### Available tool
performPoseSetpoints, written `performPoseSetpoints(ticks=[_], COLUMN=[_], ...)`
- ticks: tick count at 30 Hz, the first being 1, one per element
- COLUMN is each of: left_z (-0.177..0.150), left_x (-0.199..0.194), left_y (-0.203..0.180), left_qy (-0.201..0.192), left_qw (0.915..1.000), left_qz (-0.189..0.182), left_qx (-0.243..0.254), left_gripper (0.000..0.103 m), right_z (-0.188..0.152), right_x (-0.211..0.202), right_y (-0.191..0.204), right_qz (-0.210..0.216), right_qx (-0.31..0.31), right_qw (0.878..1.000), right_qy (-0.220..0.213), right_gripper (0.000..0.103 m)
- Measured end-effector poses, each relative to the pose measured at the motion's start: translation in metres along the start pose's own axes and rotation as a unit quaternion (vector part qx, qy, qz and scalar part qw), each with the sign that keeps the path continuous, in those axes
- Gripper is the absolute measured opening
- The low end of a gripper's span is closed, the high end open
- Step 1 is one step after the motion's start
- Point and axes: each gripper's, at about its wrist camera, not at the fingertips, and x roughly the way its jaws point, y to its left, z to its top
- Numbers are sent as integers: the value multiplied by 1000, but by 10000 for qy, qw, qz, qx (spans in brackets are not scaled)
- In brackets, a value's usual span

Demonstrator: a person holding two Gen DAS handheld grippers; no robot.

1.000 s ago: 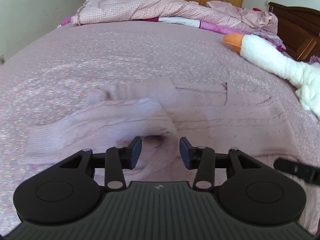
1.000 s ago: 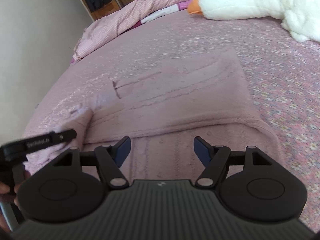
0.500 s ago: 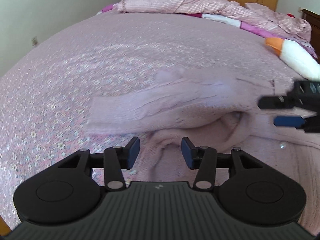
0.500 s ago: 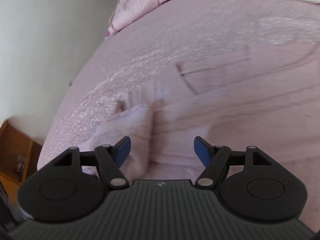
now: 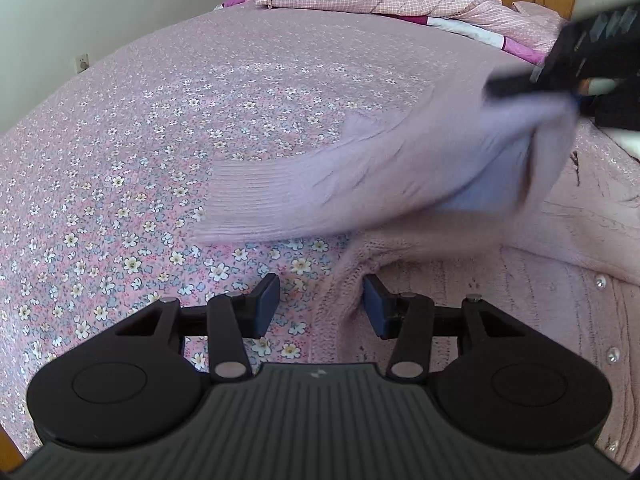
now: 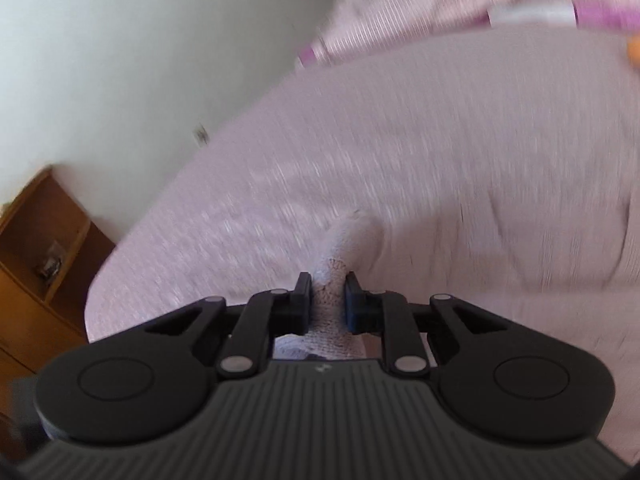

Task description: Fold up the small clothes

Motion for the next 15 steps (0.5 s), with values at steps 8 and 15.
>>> performPoseSetpoints(ticks=[8, 15], left_z=[-2, 2], left_x=[4, -4], left_y=[-1, 6], left_qy=[15, 65], left_qw=[10000, 9999], left_qz=[44, -26], left_qx=[-80, -135], left_gripper=[54, 54], right_z=[-19, -47], right_x=[-10, 11], right_y=[-22, -54], right_qz=[-1179, -1621], right_qx=[-445, -105], right_qw=[9920, 9857], right_qy=[-106, 445], right_gripper=[13, 18])
